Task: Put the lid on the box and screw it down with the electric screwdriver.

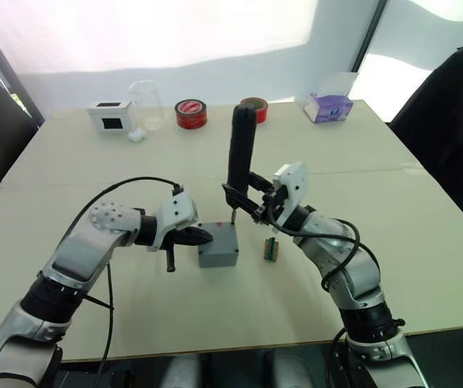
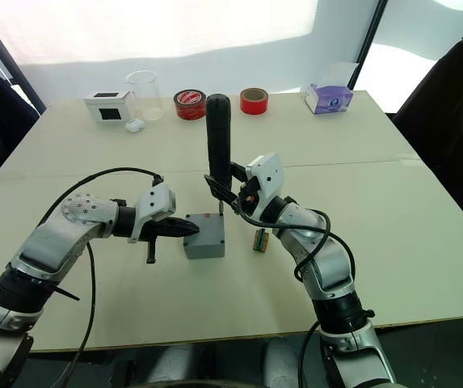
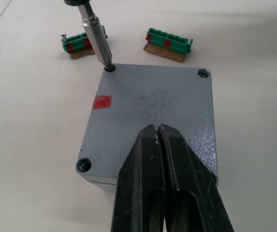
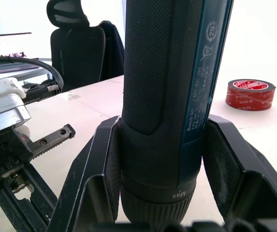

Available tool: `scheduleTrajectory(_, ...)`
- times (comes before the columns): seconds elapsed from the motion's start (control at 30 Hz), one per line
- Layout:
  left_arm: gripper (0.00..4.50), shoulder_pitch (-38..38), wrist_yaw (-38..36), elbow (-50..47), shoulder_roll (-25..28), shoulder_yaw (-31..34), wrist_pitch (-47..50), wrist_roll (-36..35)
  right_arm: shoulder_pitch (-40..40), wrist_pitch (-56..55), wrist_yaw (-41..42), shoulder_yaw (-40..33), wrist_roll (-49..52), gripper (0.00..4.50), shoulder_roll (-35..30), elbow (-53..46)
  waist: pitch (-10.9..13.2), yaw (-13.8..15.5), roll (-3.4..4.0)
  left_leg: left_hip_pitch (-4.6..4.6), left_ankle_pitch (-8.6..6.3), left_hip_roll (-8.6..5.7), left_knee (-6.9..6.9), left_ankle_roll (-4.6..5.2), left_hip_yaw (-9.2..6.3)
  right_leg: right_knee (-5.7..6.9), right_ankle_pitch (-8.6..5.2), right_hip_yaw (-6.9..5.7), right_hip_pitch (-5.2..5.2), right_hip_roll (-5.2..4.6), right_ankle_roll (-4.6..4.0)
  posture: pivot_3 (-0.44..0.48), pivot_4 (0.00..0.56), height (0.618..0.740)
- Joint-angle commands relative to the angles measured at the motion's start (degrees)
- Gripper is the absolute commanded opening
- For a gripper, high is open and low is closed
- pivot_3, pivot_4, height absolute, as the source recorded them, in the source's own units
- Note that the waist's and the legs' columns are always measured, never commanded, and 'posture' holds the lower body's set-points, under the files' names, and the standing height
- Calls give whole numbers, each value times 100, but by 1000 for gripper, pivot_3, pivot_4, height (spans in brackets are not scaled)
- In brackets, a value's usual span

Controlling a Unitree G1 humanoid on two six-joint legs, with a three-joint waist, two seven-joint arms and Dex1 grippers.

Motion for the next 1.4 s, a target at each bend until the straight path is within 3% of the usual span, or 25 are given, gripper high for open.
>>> scheduleTrajectory(0.03, 0, 125, -31, 45, 92, -111, -34, 158, 439, 480, 6, 143, -182, 1825, -166, 551, -1, -1, 2, 0, 0, 0, -1, 0, 0, -1, 0, 0, 0, -2, -1, 0, 150, 740)
scheduleTrajectory(1.4, 0, 153, 43, -163, -19, -201, 208, 189, 544, 580, 188, 148, -129, 1825, -423, 288, -22, -3, 28, -10, -12, -2, -99, -23, -2, -102, -2, -3, -9, -22, -15, 0, 150, 740)
